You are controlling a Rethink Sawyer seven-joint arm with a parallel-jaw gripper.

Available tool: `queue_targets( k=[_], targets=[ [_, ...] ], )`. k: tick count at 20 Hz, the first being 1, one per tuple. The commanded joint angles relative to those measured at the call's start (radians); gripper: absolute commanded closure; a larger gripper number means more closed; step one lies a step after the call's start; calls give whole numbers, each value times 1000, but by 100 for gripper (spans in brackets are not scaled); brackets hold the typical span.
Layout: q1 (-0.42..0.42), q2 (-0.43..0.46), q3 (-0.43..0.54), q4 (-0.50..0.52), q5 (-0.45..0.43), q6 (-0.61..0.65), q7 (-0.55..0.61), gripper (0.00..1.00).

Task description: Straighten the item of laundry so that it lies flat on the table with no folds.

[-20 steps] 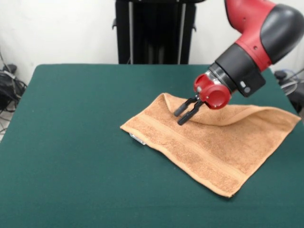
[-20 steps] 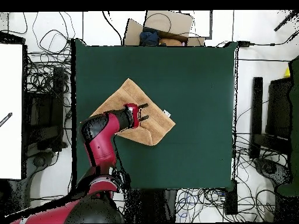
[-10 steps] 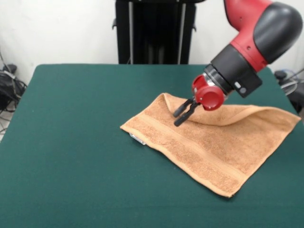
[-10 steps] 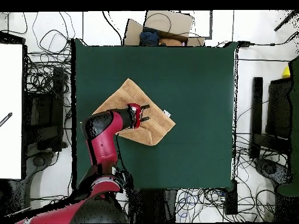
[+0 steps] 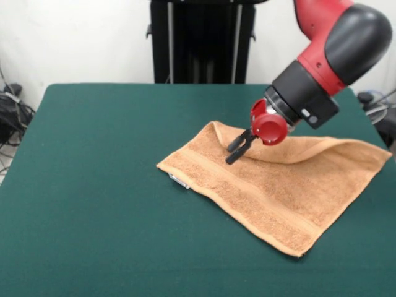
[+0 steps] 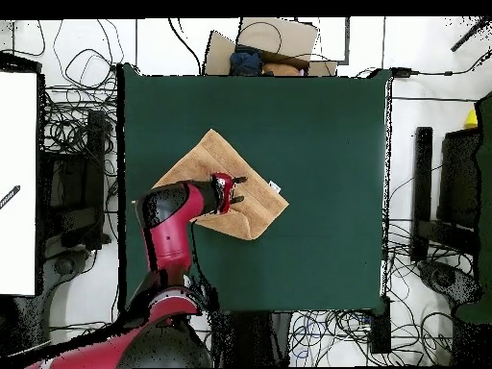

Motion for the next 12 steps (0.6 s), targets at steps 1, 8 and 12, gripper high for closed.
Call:
queue_targets(
  k=[1, 8, 12],
  targets=[
    [-25, -39, 181, 79, 128, 107, -254, 0],
    [-58, -104, 250, 129, 201, 117, -274, 0],
    [-60, -85, 254, 132, 180, 103, -252, 0]
  ],
)
